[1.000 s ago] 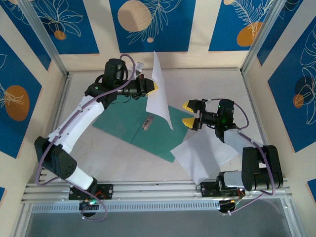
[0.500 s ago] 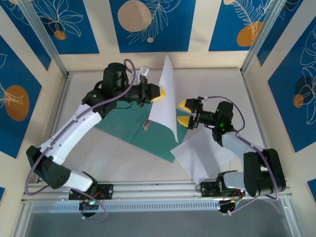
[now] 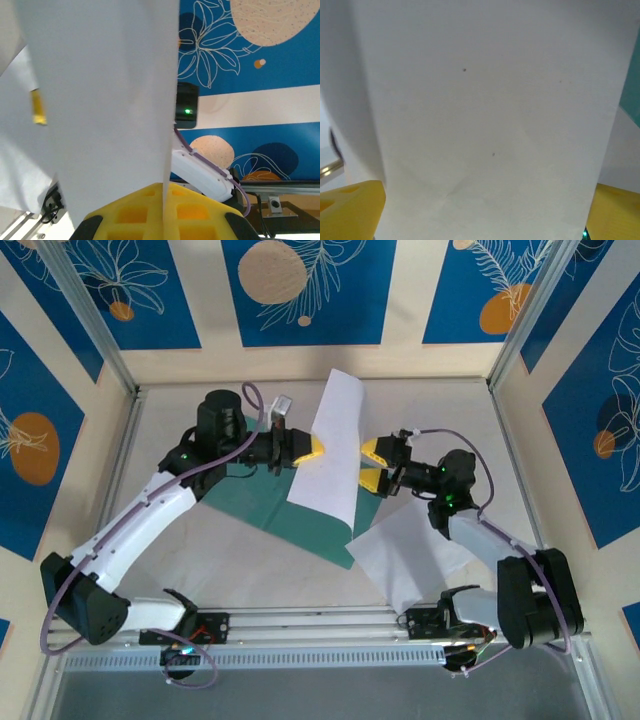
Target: Put the files into the folder
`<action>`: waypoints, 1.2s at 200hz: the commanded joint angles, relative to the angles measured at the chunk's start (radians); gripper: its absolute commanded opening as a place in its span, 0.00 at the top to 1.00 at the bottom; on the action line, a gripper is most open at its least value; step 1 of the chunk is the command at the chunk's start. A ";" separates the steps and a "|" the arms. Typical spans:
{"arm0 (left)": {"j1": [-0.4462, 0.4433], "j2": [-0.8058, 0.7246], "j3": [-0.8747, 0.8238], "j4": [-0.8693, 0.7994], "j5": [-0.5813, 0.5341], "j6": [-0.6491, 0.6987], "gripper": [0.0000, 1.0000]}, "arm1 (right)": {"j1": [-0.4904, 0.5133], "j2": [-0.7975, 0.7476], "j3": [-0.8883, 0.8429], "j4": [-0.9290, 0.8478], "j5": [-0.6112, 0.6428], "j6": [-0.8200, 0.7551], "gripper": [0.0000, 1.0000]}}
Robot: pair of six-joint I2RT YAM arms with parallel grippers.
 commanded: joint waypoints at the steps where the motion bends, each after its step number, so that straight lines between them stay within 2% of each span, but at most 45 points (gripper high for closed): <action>1: 0.026 -0.049 -0.047 0.047 0.054 -0.008 1.00 | -0.014 -0.036 0.032 0.053 -0.008 0.010 0.04; 57: 0.084 -0.073 -0.103 0.031 0.085 0.028 1.00 | -0.031 -0.083 0.034 0.016 -0.037 -0.016 0.09; 92: 0.105 -0.053 -0.091 -0.038 0.130 0.113 1.00 | -0.043 -0.100 0.031 -0.017 -0.045 -0.023 0.13; 136: 0.132 -0.052 -0.126 -0.021 0.158 0.138 1.00 | -0.055 -0.130 0.018 -0.044 -0.047 -0.029 0.15; 189: 0.145 -0.041 -0.133 -0.052 0.180 0.185 1.00 | -0.074 -0.179 0.025 -0.129 -0.053 -0.073 0.09; 216: 0.153 -0.037 -0.135 -0.109 0.160 0.228 1.00 | -0.077 -0.180 0.039 -0.144 -0.059 -0.078 0.03; 240: 0.152 -0.039 -0.153 -0.086 0.165 0.222 1.00 | -0.077 -0.183 0.037 -0.146 -0.061 -0.080 0.04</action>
